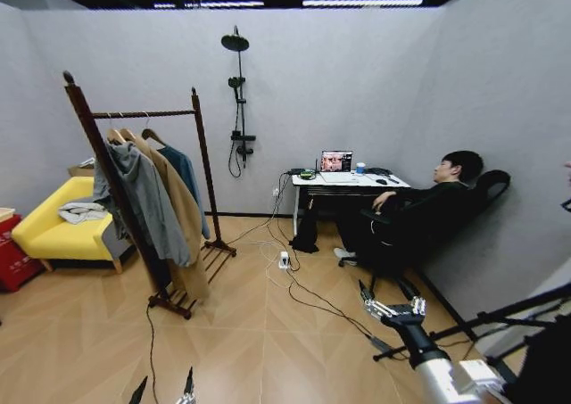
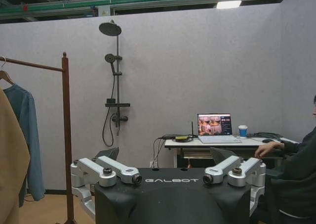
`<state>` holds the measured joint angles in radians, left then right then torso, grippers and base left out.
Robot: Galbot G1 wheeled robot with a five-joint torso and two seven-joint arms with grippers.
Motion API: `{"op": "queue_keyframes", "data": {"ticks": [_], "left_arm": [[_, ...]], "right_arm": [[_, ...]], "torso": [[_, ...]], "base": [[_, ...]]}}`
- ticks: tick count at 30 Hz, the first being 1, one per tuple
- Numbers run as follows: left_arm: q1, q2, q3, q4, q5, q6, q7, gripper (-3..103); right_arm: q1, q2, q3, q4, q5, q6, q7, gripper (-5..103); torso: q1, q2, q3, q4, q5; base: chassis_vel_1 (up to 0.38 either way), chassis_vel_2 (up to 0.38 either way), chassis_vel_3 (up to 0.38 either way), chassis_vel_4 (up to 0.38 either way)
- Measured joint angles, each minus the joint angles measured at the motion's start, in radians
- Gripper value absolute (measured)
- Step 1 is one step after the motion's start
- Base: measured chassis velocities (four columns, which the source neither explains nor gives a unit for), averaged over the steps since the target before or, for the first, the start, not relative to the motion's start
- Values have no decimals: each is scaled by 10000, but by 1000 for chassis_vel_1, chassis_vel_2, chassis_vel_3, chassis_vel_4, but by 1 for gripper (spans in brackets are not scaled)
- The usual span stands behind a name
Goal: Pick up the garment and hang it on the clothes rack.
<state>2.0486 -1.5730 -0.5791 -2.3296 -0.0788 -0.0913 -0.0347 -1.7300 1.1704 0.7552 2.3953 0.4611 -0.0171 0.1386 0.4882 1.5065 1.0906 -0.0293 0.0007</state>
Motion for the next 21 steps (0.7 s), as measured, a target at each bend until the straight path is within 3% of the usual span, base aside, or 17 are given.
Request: {"op": "queue_keyframes", "data": {"ticks": [2, 6, 10, 21], "left_arm": [[1, 0, -5, 1, 0, 0, 0, 100], [0, 0, 5, 0, -1, 0, 9, 100], [-1, 0, 3, 0, 0, 0, 7, 100], [-2, 0, -1, 0, 0, 0, 3, 100]], "right_arm": [[5, 0, 0, 1, 0, 0, 0, 100], [0, 0, 1, 0, 0, 0, 0, 100], [10, 0, 1, 0, 0, 0, 0, 100], [6, -1, 1, 1, 0, 0, 0, 100]], "torso": [[0, 2, -1, 9, -9], [1, -1, 2, -5, 1], [20, -11, 8, 9, -5], [11, -7, 3, 3, -8]], "base": [[73, -163, -187, 187], [-2, 12, -123, 52], [-75, -31, 64, -15], [-27, 1, -24, -60]]}}
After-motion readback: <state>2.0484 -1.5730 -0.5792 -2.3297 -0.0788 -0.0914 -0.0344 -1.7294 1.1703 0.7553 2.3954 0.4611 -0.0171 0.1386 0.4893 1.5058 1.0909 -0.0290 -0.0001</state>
